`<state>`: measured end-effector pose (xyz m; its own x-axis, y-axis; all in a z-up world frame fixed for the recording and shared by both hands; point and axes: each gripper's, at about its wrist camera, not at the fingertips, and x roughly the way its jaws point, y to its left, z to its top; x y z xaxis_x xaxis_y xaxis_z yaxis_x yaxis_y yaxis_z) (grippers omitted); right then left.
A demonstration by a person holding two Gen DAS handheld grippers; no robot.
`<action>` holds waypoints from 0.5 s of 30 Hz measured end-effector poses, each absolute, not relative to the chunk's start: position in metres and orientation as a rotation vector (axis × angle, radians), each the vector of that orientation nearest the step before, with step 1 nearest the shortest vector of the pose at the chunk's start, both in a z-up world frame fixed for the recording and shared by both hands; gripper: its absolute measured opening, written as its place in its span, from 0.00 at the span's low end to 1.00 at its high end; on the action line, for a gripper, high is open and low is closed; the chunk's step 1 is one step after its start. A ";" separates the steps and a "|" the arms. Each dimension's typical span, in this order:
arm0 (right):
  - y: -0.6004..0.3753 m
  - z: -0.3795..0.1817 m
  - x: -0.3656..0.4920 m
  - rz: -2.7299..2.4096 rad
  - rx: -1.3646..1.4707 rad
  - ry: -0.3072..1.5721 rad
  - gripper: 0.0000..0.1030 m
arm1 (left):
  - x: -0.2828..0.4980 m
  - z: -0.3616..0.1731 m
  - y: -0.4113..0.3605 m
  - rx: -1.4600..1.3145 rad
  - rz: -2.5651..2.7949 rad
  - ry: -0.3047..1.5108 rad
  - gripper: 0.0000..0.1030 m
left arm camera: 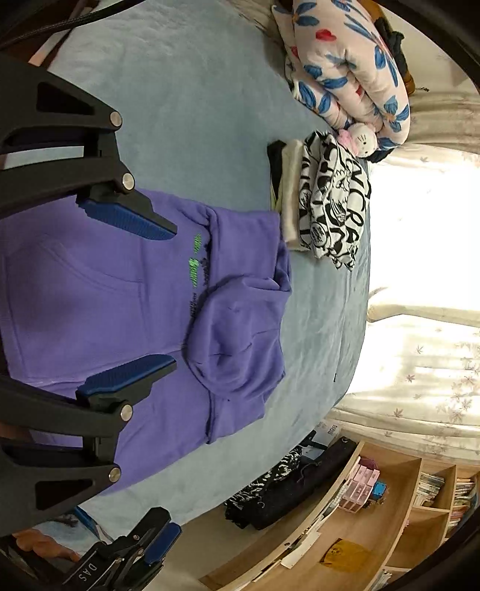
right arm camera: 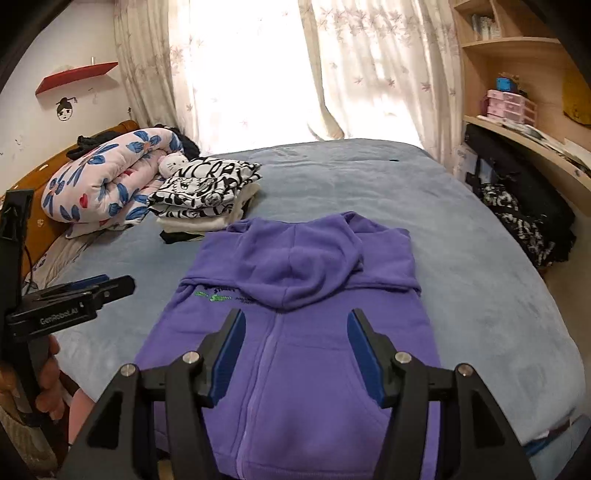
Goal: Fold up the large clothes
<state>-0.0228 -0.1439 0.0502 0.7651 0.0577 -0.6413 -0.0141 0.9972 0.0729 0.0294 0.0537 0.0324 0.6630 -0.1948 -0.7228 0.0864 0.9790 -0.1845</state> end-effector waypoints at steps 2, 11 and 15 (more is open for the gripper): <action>-0.146 0.044 -0.032 0.032 0.081 0.701 0.56 | 0.019 0.027 0.056 -0.136 -0.148 0.835 0.61; -0.156 -0.001 -0.059 -0.035 0.059 0.754 0.56 | -0.010 -0.020 0.074 -0.128 -0.095 0.896 0.62; -0.164 -0.017 -0.069 -0.075 0.028 0.759 0.56 | -0.020 -0.052 0.088 -0.100 -0.058 0.935 0.62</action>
